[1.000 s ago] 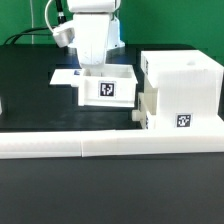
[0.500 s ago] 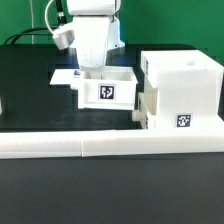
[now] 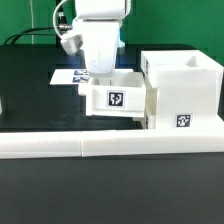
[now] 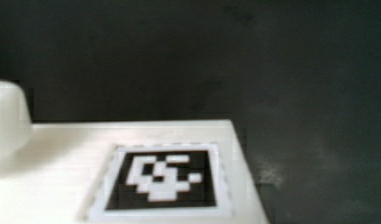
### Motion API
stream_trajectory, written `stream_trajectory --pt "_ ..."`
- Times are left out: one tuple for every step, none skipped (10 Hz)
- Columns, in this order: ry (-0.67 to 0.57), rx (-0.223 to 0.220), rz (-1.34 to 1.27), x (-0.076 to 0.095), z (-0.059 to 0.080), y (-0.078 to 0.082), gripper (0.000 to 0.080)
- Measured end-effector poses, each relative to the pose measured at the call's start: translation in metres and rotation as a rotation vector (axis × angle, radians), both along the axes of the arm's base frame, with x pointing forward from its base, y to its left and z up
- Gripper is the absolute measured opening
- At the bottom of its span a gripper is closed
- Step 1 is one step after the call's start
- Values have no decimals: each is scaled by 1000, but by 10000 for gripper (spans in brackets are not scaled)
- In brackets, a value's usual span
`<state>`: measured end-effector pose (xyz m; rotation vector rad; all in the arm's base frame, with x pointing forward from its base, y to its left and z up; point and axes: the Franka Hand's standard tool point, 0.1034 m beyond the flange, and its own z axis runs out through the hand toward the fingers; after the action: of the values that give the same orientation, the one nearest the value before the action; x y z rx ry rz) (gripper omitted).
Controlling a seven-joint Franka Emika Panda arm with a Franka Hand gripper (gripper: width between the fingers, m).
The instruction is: Assemble drawer
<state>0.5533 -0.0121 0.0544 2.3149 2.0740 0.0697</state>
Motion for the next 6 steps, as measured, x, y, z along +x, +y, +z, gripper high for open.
stream_trajectory --pt "1 0 0 0 -1 0 42" --pt "2 0 2 -2 -1 1 42" --pt "5 -2 5 -5 0 1 42" --pt "6 -3 5 -6 1 2 42" --pt "2 -10 7 -6 3 2 42" --pt "-4 -9 4 -5 4 2 42"
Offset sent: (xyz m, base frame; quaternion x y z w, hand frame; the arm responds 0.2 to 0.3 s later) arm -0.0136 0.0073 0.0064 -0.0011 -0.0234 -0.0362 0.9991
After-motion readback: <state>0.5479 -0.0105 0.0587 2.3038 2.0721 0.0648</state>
